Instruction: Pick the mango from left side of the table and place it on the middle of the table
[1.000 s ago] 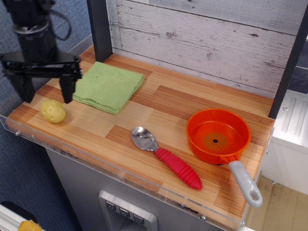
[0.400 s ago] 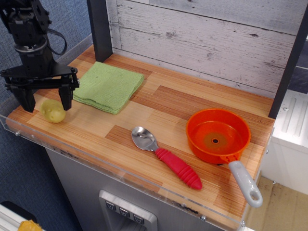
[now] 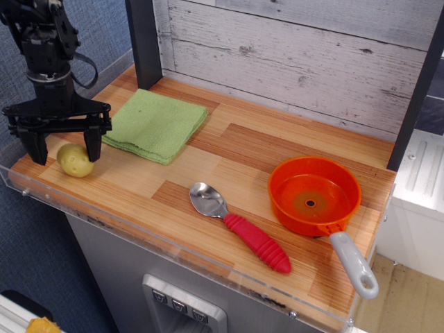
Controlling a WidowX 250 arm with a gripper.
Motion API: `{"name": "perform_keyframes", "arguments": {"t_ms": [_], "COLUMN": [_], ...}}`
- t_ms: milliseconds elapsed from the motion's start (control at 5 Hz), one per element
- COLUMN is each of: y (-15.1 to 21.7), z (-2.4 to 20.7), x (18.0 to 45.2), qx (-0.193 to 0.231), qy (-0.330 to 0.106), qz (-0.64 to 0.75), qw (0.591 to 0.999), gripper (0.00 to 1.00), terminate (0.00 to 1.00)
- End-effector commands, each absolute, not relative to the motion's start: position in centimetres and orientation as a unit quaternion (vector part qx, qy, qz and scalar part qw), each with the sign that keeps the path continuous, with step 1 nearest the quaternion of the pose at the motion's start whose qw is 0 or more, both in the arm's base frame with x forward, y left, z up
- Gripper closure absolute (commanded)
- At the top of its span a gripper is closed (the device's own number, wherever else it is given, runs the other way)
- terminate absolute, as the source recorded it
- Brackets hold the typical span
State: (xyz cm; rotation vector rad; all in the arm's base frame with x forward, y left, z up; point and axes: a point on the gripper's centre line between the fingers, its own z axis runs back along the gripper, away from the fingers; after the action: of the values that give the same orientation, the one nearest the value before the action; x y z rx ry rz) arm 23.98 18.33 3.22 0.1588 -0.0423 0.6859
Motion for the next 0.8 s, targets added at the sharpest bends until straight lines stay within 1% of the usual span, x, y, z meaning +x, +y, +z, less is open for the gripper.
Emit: {"name": "perform_keyframes", "arguments": {"t_ms": [0,400,600], "y": [19.76,20.22,20.37], "z": [2.91,2.41,2.70], "x": [23.48,23.40,23.32], "qx": [0.077,0.069,0.071], "qy": [-0.020,-0.019,-0.018], "qz": [0.367,0.373,0.374], "qw": [0.927,0.925,0.924], "gripper": [0.00,0.00,1.00], "terminate": [0.00,0.00,0.00]}}
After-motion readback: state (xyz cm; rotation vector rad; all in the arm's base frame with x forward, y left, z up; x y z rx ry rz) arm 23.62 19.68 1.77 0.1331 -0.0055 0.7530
